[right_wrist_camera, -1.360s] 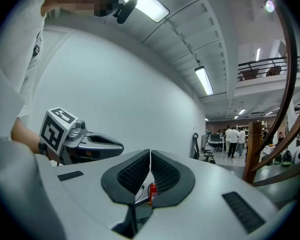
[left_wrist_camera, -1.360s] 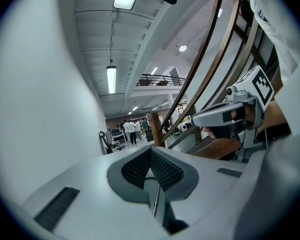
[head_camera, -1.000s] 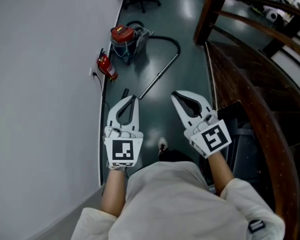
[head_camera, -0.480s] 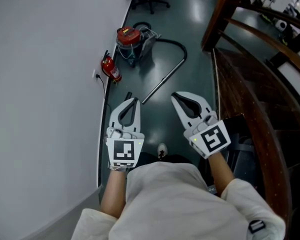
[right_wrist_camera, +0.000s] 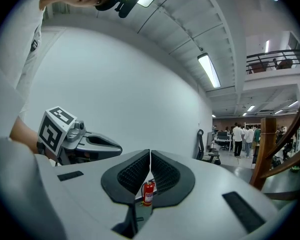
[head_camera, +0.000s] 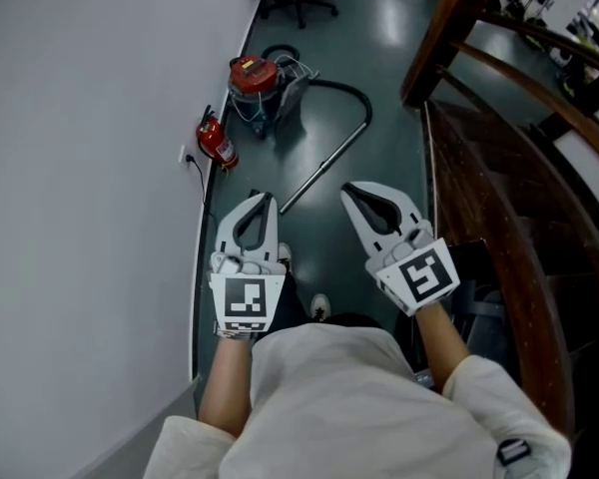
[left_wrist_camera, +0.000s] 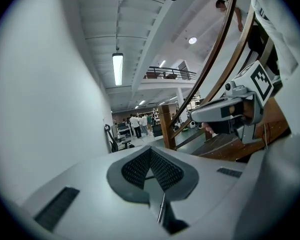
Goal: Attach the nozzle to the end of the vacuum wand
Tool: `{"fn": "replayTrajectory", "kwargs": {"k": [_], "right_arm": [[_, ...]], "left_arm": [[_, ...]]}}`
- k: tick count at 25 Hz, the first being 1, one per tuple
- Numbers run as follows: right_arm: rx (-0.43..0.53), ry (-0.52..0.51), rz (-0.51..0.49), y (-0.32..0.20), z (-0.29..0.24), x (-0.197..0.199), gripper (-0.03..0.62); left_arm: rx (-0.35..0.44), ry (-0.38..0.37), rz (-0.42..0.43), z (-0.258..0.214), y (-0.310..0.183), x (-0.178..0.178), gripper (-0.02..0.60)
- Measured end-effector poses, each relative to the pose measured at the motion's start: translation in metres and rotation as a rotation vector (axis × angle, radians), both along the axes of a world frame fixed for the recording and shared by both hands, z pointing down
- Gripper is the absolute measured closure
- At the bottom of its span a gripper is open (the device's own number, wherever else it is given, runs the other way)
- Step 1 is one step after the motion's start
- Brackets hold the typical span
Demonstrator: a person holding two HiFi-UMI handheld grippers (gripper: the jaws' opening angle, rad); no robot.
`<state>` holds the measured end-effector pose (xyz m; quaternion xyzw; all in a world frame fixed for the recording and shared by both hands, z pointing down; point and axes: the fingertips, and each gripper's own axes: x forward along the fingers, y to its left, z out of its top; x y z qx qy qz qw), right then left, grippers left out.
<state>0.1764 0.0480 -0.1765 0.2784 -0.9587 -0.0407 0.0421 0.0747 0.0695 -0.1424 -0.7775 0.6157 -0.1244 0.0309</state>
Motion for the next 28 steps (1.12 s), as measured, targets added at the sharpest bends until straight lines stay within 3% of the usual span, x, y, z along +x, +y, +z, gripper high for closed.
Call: {"fn": "replayTrajectory", "kwargs": {"k": [28], "right_arm": [[-0.053, 0.033, -0.048, -0.146, 0.035, -0.115, 0.566]], "left_arm": [[-0.068, 0.011, -0.021, 0.035, -0.139, -0.112, 0.583]]}}
